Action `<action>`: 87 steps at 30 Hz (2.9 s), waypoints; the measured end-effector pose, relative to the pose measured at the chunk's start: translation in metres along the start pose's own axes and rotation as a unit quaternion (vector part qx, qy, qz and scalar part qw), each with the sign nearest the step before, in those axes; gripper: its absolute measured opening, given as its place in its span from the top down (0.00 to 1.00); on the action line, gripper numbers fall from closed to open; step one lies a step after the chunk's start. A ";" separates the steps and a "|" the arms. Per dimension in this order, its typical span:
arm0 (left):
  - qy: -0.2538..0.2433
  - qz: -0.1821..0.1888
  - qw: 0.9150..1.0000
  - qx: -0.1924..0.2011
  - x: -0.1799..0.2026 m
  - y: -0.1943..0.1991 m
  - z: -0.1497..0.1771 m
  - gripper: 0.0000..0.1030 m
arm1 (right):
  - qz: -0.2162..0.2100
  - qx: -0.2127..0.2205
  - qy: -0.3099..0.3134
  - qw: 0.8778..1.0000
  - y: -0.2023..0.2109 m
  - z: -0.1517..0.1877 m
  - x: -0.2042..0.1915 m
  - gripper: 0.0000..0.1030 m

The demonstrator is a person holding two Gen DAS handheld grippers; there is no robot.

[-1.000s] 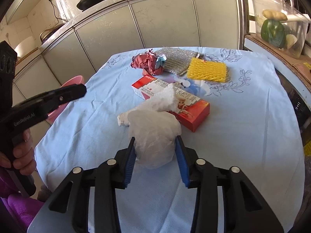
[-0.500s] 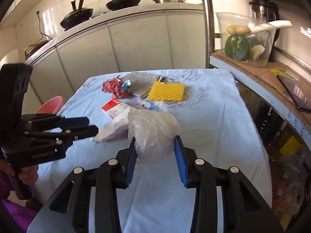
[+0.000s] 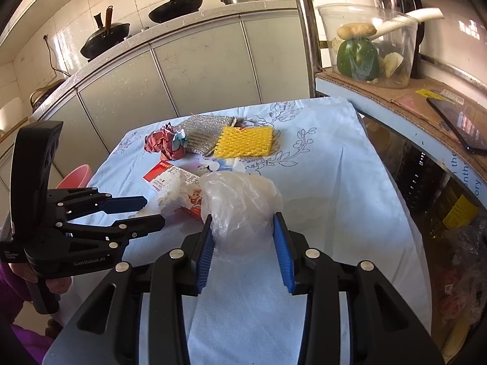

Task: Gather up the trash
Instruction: 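Grasp the white foam strip with the left gripper while the right lifts the white bag, then carry the foam strip and white bag toward the pink bucket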

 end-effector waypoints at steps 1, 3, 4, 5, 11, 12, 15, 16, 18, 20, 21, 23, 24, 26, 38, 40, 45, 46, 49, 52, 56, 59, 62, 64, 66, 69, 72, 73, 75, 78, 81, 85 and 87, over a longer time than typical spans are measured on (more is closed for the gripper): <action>0.001 0.000 1.000 0.000 0.000 -0.001 0.000 0.60 | 0.000 0.000 -0.005 1.000 0.000 0.000 0.001 0.63; 0.003 -0.001 1.000 0.004 0.000 -0.002 -0.001 0.60 | -0.001 -0.002 -0.011 1.000 -0.001 0.001 0.002 0.63; 0.003 -0.002 1.000 0.006 0.000 -0.002 -0.001 0.60 | -0.001 -0.003 -0.013 1.000 -0.001 0.001 0.002 0.63; 0.005 -0.003 1.000 0.008 0.000 -0.002 -0.001 0.60 | -0.001 -0.003 -0.014 1.000 -0.001 0.002 0.002 0.63; 0.014 -0.003 1.000 0.009 -0.003 -0.002 0.000 0.65 | -0.002 -0.006 -0.013 1.000 -0.001 0.003 0.002 0.63; 0.017 -0.002 1.000 0.009 -0.003 -0.001 0.000 0.66 | -0.002 -0.007 -0.014 1.000 -0.002 0.003 0.002 0.63; 0.027 -0.003 1.000 0.011 -0.005 0.001 0.001 0.70 | -0.002 -0.008 -0.015 1.000 -0.002 0.003 0.003 0.63; 0.029 -0.003 1.000 0.011 -0.006 0.003 0.002 0.71 | -0.002 -0.008 -0.015 1.000 -0.002 0.003 0.003 0.63; 0.034 -0.007 0.999 0.011 -0.008 0.005 0.003 0.71 | -0.002 -0.009 -0.016 1.000 -0.002 0.004 0.003 0.63; 0.040 -0.013 0.999 0.014 -0.011 0.009 0.005 0.71 | -0.002 -0.009 -0.016 1.000 -0.002 0.004 0.003 0.63; 0.044 -0.013 0.999 0.015 -0.013 0.010 0.005 0.71 | -0.002 -0.009 -0.016 1.000 -0.002 0.004 0.003 0.63; 0.057 -0.018 0.998 0.018 -0.016 0.014 0.007 0.71 | -0.002 -0.009 -0.015 1.000 -0.002 0.004 0.003 0.63; 0.063 -0.021 0.998 0.020 -0.019 0.017 0.008 0.71 | -0.002 -0.010 -0.015 1.000 -0.002 0.004 0.003 0.63; 0.072 -0.027 0.997 0.022 -0.023 0.020 0.009 0.71 | -0.002 -0.010 -0.015 1.000 -0.002 0.004 0.002 0.63; 0.126 -0.067 0.988 0.058 -0.048 0.053 0.010 0.72 | 0.001 -0.011 -0.011 1.000 -0.002 0.005 0.002 0.63; 0.133 -0.074 0.986 0.065 -0.052 0.059 0.010 0.72 | 0.004 -0.010 -0.009 1.000 -0.002 0.005 0.001 0.63; 0.149 -0.088 0.982 0.079 -0.061 0.072 0.013 0.72 | 0.009 -0.010 -0.005 1.000 -0.001 0.005 0.000 0.63; 0.151 -0.090 0.981 0.081 -0.062 0.074 0.014 0.72 | 0.010 -0.010 -0.004 1.000 -0.001 0.005 -0.001 0.63; 0.158 -0.096 0.979 0.089 -0.067 0.081 0.016 0.72 | 0.011 -0.010 0.001 1.000 -0.001 0.005 -0.002 0.63; 0.166 -0.102 0.976 0.095 -0.071 0.088 0.018 0.72 | 0.009 -0.012 0.008 1.000 -0.002 0.005 -0.006 0.63; 0.176 -0.107 0.973 0.102 -0.077 0.096 0.022 0.72 | 0.005 -0.014 0.021 1.000 -0.003 0.005 -0.015 0.63; 0.185 -0.114 0.970 0.107 -0.082 0.103 0.025 0.72 | -0.001 -0.014 0.038 0.999 -0.004 0.005 -0.026 0.63; 0.193 -0.122 0.967 0.112 -0.086 0.108 0.027 0.72 | -0.010 -0.013 0.056 0.998 -0.004 0.003 -0.038 0.63; 0.196 -0.128 0.965 0.116 -0.089 0.112 0.028 0.72 | -0.017 -0.012 0.068 0.997 -0.004 0.000 -0.046 0.63; 0.200 -0.135 0.963 0.121 -0.092 0.117 0.030 0.72 | -0.026 -0.010 0.082 0.996 -0.006 -0.002 -0.057 0.63; 0.207 -0.143 0.959 0.127 -0.098 0.124 0.032 0.72 | -0.040 -0.008 0.101 0.994 -0.008 -0.005 -0.075 0.63; 0.214 -0.151 0.956 0.131 -0.105 0.130 0.036 0.71 | -0.054 -0.007 0.121 0.991 -0.012 -0.008 -0.092 0.63; 0.218 -0.154 0.954 0.133 -0.108 0.132 0.038 0.72 | -0.059 -0.006 0.127 0.990 -0.012 -0.009 -0.099 0.63; 0.226 -0.159 0.952 0.135 -0.113 0.136 0.040 0.72 | -0.068 -0.004 0.138 0.988 -0.013 -0.012 -0.111 0.63; 0.238 -0.167 0.947 0.139 -0.122 0.142 0.045 0.72 | -0.082 0.000 0.153 0.985 -0.015 -0.016 -0.129 0.63; 0.248 -0.178 0.941 0.145 -0.132 0.149 0.051 0.72 | -0.096 0.005 0.162 0.982 -0.018 -0.020 -0.147 0.63; 0.257 -0.198 0.933 0.155 -0.145 0.162 0.058 0.72 | -0.118 0.006 0.176 0.977 -0.022 -0.024 -0.175 0.63; 0.263 -0.208 0.929 0.160 -0.153 0.169 0.061 0.71 | -0.131 0.007 0.186 0.974 -0.024 -0.026 -0.190 0.63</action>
Point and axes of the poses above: each gripper's, at about its wrist camera, not at the fingertips, and y roughly against the way its jaws point, x to its right, z to its underside, the point moved 7 cm from there along -y, roughly the way its jaws point, and after that the axes turned 7 degrees about x, right-handed, at the moved point
